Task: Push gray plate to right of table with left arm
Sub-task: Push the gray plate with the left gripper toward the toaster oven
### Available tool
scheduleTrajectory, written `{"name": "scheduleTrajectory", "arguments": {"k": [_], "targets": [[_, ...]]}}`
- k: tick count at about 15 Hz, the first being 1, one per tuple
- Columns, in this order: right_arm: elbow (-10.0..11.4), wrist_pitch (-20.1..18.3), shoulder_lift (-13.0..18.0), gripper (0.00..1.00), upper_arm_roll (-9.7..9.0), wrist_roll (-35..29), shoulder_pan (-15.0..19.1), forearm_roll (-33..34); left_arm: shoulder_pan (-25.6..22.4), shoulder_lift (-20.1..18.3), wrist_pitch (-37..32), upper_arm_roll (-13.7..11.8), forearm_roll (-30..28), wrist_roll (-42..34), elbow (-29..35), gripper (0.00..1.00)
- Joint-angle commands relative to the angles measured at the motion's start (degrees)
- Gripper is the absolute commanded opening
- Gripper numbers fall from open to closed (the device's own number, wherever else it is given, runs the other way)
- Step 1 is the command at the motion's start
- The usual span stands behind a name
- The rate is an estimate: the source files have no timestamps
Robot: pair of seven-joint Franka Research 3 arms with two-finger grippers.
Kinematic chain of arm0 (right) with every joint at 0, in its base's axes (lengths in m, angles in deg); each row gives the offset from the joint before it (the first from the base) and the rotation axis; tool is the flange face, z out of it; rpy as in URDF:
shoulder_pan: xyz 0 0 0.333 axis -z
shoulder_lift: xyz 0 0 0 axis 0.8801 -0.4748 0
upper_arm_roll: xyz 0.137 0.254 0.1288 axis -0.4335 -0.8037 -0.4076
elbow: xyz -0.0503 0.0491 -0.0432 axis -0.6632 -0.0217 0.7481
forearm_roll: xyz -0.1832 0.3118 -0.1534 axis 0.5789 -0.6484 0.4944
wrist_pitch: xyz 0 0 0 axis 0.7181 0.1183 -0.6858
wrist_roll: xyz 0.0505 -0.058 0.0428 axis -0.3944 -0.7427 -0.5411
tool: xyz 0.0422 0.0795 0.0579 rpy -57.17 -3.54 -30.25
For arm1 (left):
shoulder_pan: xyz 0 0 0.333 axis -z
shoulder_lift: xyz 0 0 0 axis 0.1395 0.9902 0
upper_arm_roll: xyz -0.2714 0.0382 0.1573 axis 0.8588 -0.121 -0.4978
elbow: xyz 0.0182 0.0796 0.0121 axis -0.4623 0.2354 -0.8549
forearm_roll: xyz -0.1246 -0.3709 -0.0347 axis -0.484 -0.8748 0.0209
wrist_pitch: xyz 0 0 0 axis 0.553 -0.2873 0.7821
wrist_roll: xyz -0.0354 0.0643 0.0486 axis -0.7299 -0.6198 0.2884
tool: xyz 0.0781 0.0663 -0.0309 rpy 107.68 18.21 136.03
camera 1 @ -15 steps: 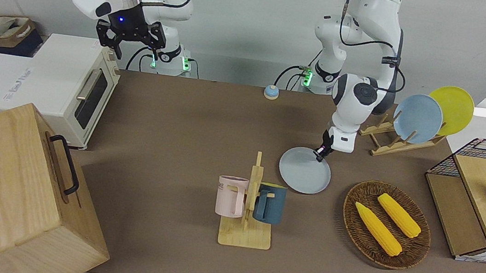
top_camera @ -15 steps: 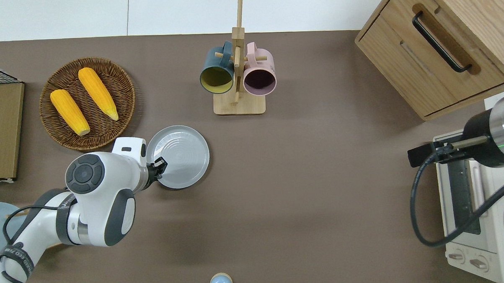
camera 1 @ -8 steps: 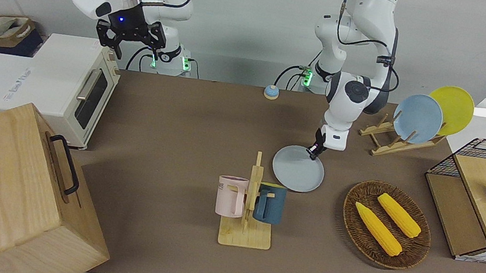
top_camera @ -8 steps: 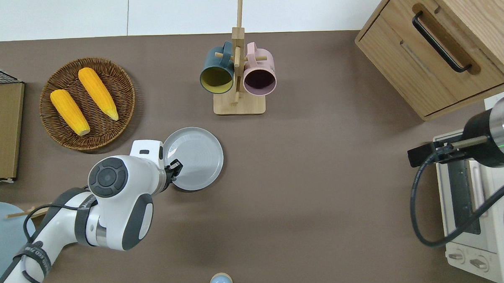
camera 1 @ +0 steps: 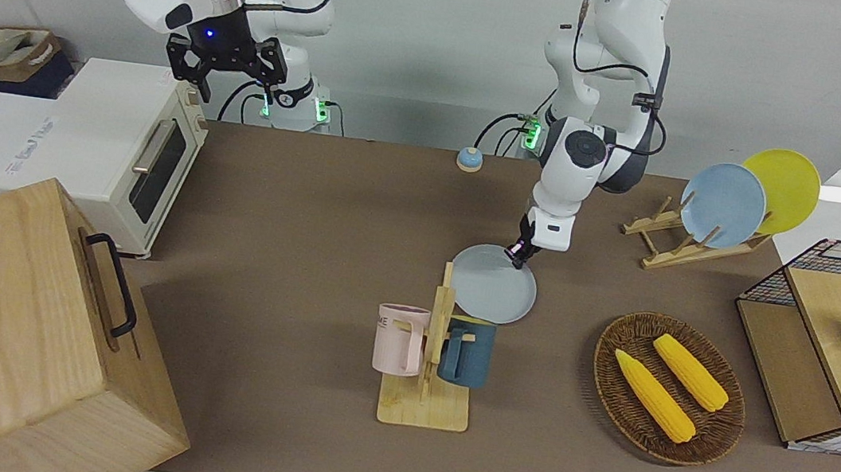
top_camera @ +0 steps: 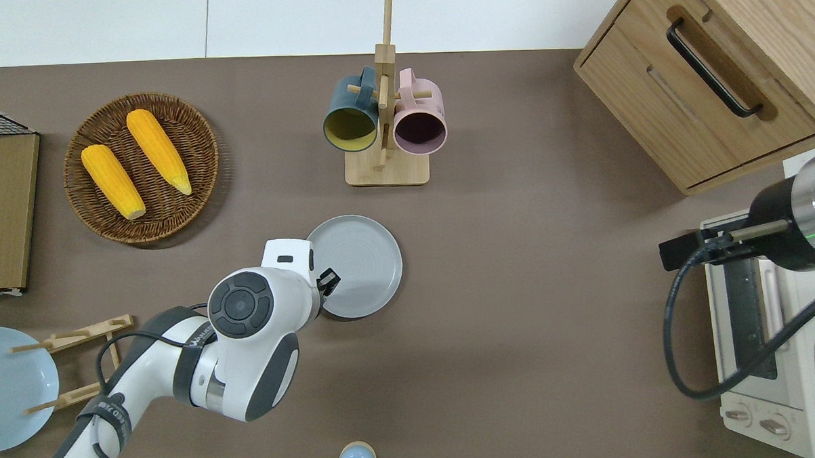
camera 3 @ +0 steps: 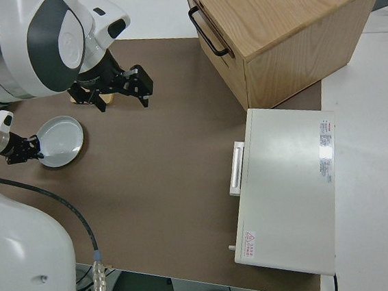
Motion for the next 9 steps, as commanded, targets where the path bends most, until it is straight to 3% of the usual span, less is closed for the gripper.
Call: {"name": "scheduleTrajectory", "arguments": {"k": [1, 5, 9], "targets": [[-0.5, -0.8, 0.2, 0.983, -0.86, -0.1, 1.2, -0.6, 4.7, 4.0, 0.5, -0.7, 0.4, 6.0, -2.9, 0.00], [-0.5, -0.8, 0.2, 0.983, -0.77, -0.1, 1.2, -0.6, 8.3, 5.7, 0.4, -0.7, 1.1, 10.6, -5.8, 0.00], [-0.5, -0.8, 0.2, 0.983, -0.86, -0.1, 1.2, -0.6, 11.8, 10.5, 0.5, -0.6, 4.5, 17.1, -10.1, 0.00]]}}
